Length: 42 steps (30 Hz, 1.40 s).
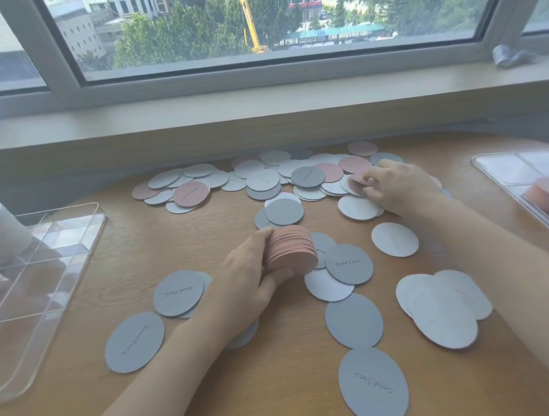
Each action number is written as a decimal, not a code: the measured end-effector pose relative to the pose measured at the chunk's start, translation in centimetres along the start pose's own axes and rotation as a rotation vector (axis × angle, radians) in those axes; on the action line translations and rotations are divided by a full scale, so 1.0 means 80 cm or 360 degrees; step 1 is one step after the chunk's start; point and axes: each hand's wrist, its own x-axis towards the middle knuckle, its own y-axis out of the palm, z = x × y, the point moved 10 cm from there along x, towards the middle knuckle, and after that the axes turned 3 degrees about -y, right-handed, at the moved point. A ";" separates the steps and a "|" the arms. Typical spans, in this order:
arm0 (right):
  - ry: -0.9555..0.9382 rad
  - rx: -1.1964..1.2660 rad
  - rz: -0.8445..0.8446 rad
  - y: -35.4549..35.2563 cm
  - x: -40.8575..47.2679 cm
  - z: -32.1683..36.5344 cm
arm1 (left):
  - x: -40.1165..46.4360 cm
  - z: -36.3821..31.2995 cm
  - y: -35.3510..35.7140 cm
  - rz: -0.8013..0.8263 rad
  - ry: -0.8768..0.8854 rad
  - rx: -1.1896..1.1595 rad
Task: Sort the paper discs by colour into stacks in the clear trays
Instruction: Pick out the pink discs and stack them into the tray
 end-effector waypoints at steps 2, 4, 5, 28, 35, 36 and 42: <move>0.0004 0.0015 -0.0030 -0.004 -0.002 0.001 | 0.000 -0.001 0.000 0.0001 -0.0001 -0.0003; -0.0001 0.0002 -0.0027 -0.003 -0.003 0.002 | 0.000 0.000 0.000 0.0008 -0.0006 -0.0008; -0.0009 -0.0011 -0.0018 -0.002 -0.003 0.002 | 0.000 0.000 0.000 0.0007 -0.0009 -0.0011; -0.0016 0.0836 -0.0843 -0.088 -0.071 0.021 | -0.001 0.001 -0.001 -0.0019 -0.0003 -0.0060; -0.0173 0.1495 -0.0368 -0.044 -0.100 0.130 | -0.002 0.005 -0.002 -0.0009 -0.0035 -0.0135; -0.0173 0.1544 -0.0346 -0.041 -0.100 0.133 | -0.001 0.008 -0.001 -0.0001 -0.0056 -0.0155; -0.0311 0.1512 -0.0290 -0.026 -0.106 0.150 | -0.001 0.011 0.006 0.0028 -0.0049 -0.0136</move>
